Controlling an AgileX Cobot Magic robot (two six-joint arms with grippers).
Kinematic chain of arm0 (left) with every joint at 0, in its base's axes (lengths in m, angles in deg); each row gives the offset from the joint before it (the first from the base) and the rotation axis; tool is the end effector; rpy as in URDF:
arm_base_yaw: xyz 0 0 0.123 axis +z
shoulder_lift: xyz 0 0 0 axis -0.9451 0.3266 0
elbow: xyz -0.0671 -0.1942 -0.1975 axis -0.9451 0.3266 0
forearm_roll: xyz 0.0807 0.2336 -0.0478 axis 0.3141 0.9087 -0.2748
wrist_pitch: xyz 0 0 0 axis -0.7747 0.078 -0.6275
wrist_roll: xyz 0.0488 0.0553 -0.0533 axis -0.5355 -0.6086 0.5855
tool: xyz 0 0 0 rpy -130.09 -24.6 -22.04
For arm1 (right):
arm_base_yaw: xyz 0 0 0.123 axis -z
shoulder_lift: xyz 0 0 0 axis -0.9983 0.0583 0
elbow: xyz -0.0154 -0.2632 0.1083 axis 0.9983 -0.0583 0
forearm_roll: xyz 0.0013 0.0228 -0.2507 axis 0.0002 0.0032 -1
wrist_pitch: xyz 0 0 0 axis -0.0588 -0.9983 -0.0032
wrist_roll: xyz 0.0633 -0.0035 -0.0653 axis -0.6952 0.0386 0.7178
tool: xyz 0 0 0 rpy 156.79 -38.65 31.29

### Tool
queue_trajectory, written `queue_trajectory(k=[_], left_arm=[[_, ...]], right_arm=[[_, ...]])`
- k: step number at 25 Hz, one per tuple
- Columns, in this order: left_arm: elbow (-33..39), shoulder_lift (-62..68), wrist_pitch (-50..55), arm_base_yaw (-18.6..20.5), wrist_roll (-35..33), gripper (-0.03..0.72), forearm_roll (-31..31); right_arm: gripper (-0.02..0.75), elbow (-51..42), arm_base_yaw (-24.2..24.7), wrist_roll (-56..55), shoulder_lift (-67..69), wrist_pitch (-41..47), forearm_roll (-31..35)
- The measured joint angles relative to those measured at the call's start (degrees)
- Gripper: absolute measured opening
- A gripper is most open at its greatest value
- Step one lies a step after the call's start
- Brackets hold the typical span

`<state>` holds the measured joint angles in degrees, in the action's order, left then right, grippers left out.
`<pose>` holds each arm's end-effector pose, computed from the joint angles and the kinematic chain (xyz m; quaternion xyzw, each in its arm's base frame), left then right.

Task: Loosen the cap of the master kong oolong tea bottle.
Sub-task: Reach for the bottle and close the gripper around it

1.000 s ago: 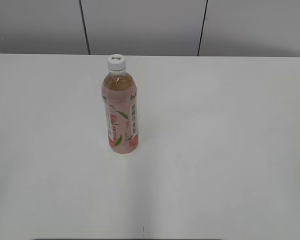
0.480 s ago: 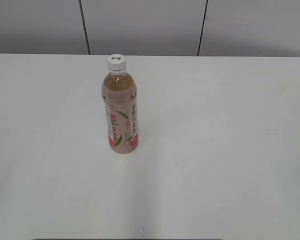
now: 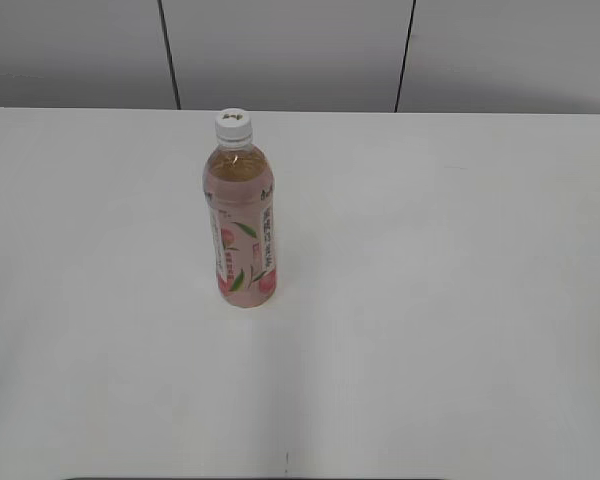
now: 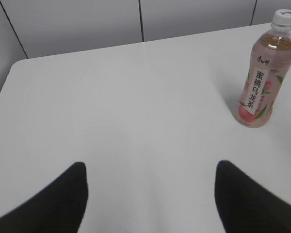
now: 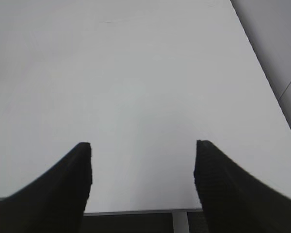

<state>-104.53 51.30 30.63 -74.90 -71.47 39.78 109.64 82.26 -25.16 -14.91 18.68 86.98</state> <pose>-0.0118 -0.0005 0.2959 0.0383 0.8254 -0.0214 0.5628 -0.0085 -0.0049 0.2780 -0.0412 0.8562 -0.0123 0.5148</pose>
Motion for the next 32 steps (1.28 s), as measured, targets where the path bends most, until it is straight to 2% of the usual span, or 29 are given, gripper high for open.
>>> queue_trajectory(k=[32], left_arm=[[0.0, 0.0, 0.0, 0.0, 0.0, 0.495, -0.05]], right_arm=[[0.503, 0.0, 0.0, -0.06, 0.0, 0.0, 0.0]])
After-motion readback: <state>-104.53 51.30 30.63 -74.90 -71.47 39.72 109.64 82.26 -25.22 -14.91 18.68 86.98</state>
